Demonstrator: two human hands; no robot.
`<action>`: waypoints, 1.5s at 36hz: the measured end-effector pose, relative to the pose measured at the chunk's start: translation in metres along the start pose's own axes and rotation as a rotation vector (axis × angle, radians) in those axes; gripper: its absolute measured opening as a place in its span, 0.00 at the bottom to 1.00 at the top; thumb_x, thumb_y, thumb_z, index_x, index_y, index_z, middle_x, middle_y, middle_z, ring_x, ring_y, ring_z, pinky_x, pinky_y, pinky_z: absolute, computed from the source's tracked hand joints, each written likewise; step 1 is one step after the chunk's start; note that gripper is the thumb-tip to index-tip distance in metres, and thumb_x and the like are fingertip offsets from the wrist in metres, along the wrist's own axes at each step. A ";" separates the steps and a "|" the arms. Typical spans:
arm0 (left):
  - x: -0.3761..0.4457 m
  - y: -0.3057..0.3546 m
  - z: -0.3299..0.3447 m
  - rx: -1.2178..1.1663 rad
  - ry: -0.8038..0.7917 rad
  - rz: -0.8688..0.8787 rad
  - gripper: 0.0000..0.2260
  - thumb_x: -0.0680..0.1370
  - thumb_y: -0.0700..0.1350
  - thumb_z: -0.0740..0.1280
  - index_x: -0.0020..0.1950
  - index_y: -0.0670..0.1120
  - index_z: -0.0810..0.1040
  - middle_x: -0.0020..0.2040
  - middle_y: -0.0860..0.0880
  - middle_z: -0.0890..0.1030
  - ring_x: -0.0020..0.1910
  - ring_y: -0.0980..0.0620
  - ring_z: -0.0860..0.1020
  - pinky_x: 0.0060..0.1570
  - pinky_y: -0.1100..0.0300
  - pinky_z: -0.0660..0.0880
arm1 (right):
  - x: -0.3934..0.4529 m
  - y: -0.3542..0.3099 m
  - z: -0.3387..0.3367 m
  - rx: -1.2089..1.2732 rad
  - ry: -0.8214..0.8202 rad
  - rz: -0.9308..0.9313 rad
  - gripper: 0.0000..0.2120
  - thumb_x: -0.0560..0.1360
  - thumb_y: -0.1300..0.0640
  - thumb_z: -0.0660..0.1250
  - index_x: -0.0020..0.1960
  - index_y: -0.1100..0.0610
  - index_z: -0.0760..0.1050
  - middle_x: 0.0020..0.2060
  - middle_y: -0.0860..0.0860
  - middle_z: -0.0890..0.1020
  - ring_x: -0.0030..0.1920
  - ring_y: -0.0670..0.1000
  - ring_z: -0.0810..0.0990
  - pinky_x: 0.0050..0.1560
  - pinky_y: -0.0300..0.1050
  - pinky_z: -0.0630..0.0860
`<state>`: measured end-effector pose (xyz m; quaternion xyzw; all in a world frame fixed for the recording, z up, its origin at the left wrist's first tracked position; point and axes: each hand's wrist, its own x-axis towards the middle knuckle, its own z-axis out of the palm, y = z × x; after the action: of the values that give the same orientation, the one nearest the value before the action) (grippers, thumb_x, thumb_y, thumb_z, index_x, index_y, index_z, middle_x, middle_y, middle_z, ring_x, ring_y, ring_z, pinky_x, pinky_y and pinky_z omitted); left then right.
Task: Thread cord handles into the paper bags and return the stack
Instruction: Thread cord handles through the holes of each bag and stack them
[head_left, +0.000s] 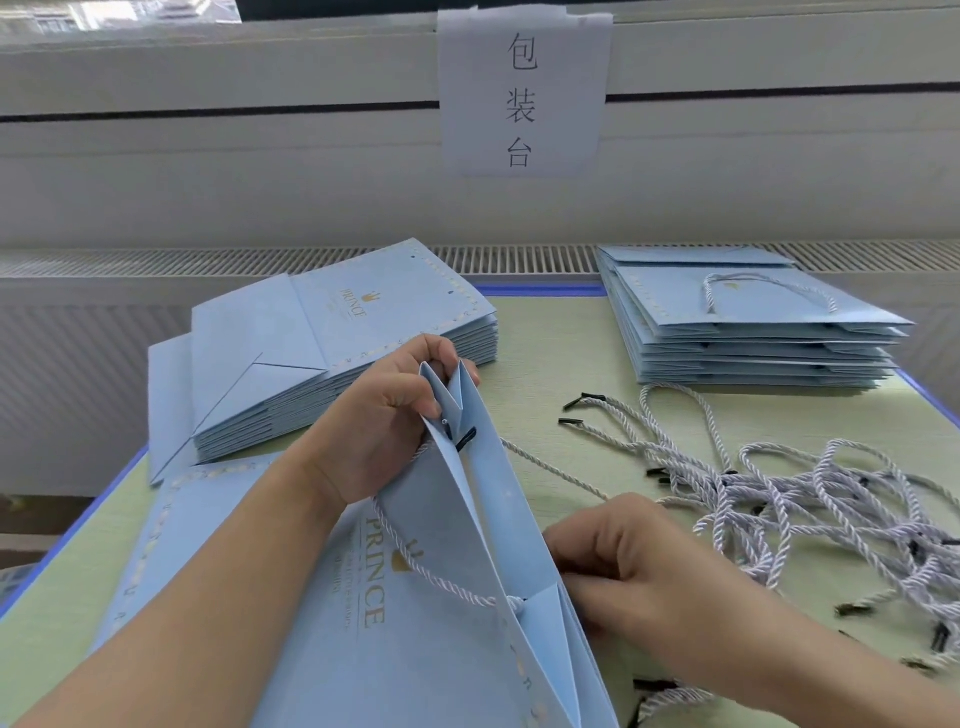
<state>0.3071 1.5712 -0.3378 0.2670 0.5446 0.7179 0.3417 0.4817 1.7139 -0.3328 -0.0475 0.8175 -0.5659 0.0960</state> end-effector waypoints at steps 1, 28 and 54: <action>0.000 0.000 0.000 0.000 0.008 -0.001 0.18 0.55 0.33 0.60 0.43 0.44 0.68 0.40 0.48 0.77 0.32 0.51 0.74 0.36 0.56 0.71 | 0.000 0.000 -0.001 -0.037 0.000 -0.004 0.11 0.74 0.58 0.63 0.51 0.52 0.83 0.46 0.64 0.82 0.47 0.50 0.80 0.48 0.63 0.76; -0.015 0.006 0.049 1.013 0.134 0.502 0.09 0.72 0.47 0.61 0.40 0.57 0.80 0.54 0.62 0.76 0.63 0.58 0.67 0.63 0.65 0.61 | -0.003 0.001 -0.008 0.129 -0.135 0.129 0.11 0.77 0.55 0.65 0.50 0.62 0.81 0.49 0.62 0.83 0.45 0.52 0.78 0.46 0.49 0.73; -0.014 -0.002 0.032 0.629 -0.053 0.142 0.16 0.61 0.35 0.58 0.27 0.54 0.79 0.48 0.55 0.83 0.53 0.58 0.77 0.47 0.66 0.70 | -0.006 0.006 0.001 0.437 -0.112 0.194 0.17 0.66 0.60 0.63 0.53 0.64 0.75 0.38 0.55 0.79 0.32 0.48 0.76 0.33 0.37 0.71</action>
<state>0.3401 1.5795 -0.3310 0.4155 0.7106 0.5293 0.2055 0.4884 1.7158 -0.3382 0.0218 0.6698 -0.7139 0.2031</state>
